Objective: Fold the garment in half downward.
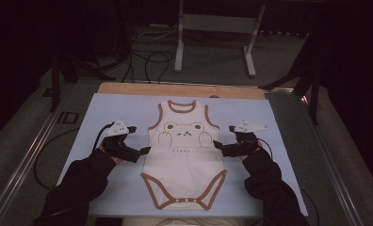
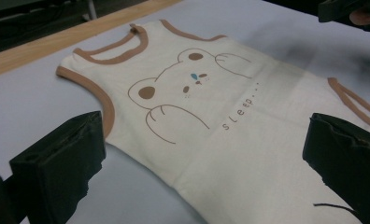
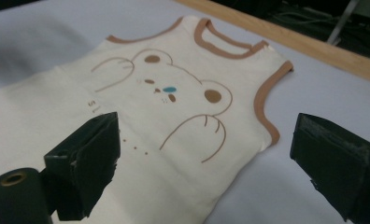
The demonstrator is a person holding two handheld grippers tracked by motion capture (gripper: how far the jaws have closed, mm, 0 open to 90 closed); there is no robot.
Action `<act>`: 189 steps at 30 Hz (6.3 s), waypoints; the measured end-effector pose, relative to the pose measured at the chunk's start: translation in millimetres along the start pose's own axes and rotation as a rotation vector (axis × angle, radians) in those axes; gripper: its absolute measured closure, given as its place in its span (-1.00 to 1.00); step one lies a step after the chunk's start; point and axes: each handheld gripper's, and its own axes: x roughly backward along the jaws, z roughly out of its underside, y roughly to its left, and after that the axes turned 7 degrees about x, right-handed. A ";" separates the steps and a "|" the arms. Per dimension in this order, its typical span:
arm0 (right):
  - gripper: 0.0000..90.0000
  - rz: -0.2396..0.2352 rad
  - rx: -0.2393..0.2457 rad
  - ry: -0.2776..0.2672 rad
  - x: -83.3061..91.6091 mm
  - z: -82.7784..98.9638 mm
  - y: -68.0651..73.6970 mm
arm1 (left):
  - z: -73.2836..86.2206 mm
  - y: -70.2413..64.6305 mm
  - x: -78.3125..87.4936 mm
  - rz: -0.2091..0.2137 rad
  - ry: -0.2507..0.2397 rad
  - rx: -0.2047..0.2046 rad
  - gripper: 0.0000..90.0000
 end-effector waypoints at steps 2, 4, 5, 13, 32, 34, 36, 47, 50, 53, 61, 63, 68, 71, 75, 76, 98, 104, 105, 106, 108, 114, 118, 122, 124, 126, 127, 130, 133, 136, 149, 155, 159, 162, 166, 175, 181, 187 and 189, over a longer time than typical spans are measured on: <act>-0.81 0.001 0.000 0.007 -2.3 1.0 0.1 | 0.4 0.6 -1.8 -0.002 0.004 0.004 -0.99; -0.81 -0.006 -0.016 0.031 -9.8 4.3 -0.8 | 1.2 3.1 -8.7 -0.013 0.018 0.007 -0.99; -0.81 -0.008 -0.023 0.037 -12.0 5.6 -1.4 | 1.3 3.9 -10.8 -0.015 0.021 0.008 -0.99; -0.70 -0.009 -0.065 0.091 -29.3 17.9 -6.4 | 3.7 10.2 -27.9 -0.027 0.067 0.019 -0.86; -0.39 -0.008 -0.103 0.184 -48.1 30.9 -16.0 | 12.0 15.3 -57.8 -0.093 0.218 0.040 -0.33; -0.32 -0.007 -0.101 0.182 -49.0 31.4 -15.7 | 12.7 15.7 -59.9 -0.098 0.233 0.043 -0.22; -0.27 -0.003 -0.105 0.184 -49.9 32.1 -15.8 | 12.9 16.6 -62.0 -0.109 0.243 0.053 -0.14; 0.14 0.017 -0.110 0.220 -55.6 34.0 -18.2 | 14.4 23.0 -76.6 -0.173 0.267 0.085 0.17; 0.24 0.022 -0.102 0.231 -56.6 34.5 -17.0 | 14.1 24.7 -78.3 -0.184 0.252 0.093 0.27; 0.38 0.029 -0.097 0.239 -55.8 34.2 -16.7 | 13.9 23.9 -79.0 -0.185 0.254 0.096 0.41; 0.75 0.018 -0.037 0.260 -56.9 30.3 -9.1 | 10.0 18.6 -82.9 -0.173 0.280 0.091 0.78; 0.84 0.011 -0.034 0.261 -56.9 29.9 -9.1 | 9.9 17.1 -83.5 -0.168 0.279 0.091 0.86; 0.99 0.014 -0.012 0.263 -56.6 28.0 -8.0 | 7.6 13.6 -85.3 -0.179 0.289 0.080 0.99; 1.00 0.013 -0.013 0.257 -55.4 26.9 -7.5 | 7.7 15.4 -84.3 -0.174 0.286 0.101 1.00; 1.00 0.007 -0.023 0.236 -51.3 25.0 -10.3 | 7.7 17.4 -80.7 -0.169 0.270 0.121 1.00; 1.00 0.008 -0.024 0.232 -50.2 24.3 -10.4 | 7.2 17.2 -79.7 -0.170 0.266 0.125 1.00; 1.00 0.019 -0.012 0.159 -22.8 13.6 -3.1 | -3.3 7.4 -50.0 -0.139 0.161 0.131 1.00; 1.00 0.014 -0.004 0.137 -11.8 10.7 2.1 | -2.6 -1.2 -40.5 -0.121 0.176 0.106 1.00; 1.00 0.013 0.001 0.135 -9.6 10.8 3.6 | -2.0 -3.2 -38.6 -0.121 0.182 0.101 1.00; 1.00 0.011 0.006 0.134 -7.2 10.8 5.6 | -1.3 -5.2 -37.2 -0.115 0.181 0.100 1.00; 1.00 0.005 0.012 0.128 -1.7 11.3 10.2 | -0.1 -9.6 -33.6 -0.106 0.190 0.089 1.00; 1.00 -0.009 0.034 0.124 11.0 13.8 24.4 | 4.6 -23.2 -25.9 -0.076 0.202 0.067 1.00; 1.00 -0.012 0.043 0.119 16.2 15.1 30.4 | 6.5 -28.2 -21.2 -0.068 0.203 0.057 1.00; 1.00 -0.022 0.059 0.124 22.7 16.6 35.9 | 9.0 -29.3 -15.2 -0.062 0.211 0.059 1.00; 1.00 -0.030 0.060 0.125 25.5 18.2 37.9 | 10.5 -30.7 -12.9 -0.057 0.217 0.056 1.00; 1.00 -0.035 0.058 0.128 27.7 20.8 40.4 | 12.1 -33.7 -11.7 -0.052 0.222 0.053 1.00; 1.00 -0.035 0.060 0.129 28.0 22.4 41.5 | 13.2 -35.7 -11.0 -0.047 0.224 0.049 1.00; 1.00 -0.045 0.059 0.143 29.9 27.5 45.9 | 16.9 -38.2 -9.7 -0.036 0.233 0.049 1.00; 1.00 -0.059 0.060 0.153 32.1 32.6 50.7 | 23.2 -42.8 -8.9 -0.024 0.247 0.057 1.00; 1.00 -0.066 0.067 0.158 33.9 36.4 55.1 | 27.5 -46.8 -7.6 -0.017 0.262 0.048 1.00; 1.00 -0.104 0.064 0.189 36.0 52.0 68.8 | 42.6 -51.6 -4.0 -0.002 0.293 0.073 1.00; 1.00 -0.117 0.061 0.217 31.3 59.6 72.9 | 50.0 -52.5 -8.9 0.012 0.328 0.079 1.00; 1.00 -0.118 0.057 0.224 30.4 62.6 71.5 | 54.8 -51.3 -9.9 0.021 0.343 0.097 1.00; 1.00 -0.116 0.064 0.236 29.6 64.4 71.7 | 57.1 -51.9 -10.2 0.025 0.346 0.100 1.00; 1.00 -0.117 0.055 0.236 28.6 66.0 71.0 | 57.9 -51.4 -11.2 0.027 0.352 0.100 1.00; 0.96 -0.131 0.039 0.228 27.8 67.9 69.4 | 59.3 -50.5 -12.2 0.036 0.343 0.110 0.99; 0.50 -0.142 -0.025 0.203 30.8 66.0 67.3 | 58.6 -54.7 -8.8 0.038 0.301 0.075 0.66; -0.11 -0.133 -0.007 0.159 37.3 58.8 65.6 | 50.6 -55.3 1.1 0.034 0.244 0.050 0.32; -0.30 -0.132 -0.007 0.134 38.6 56.2 64.9 | 47.3 -55.2 4.0 0.037 0.227 0.042 0.16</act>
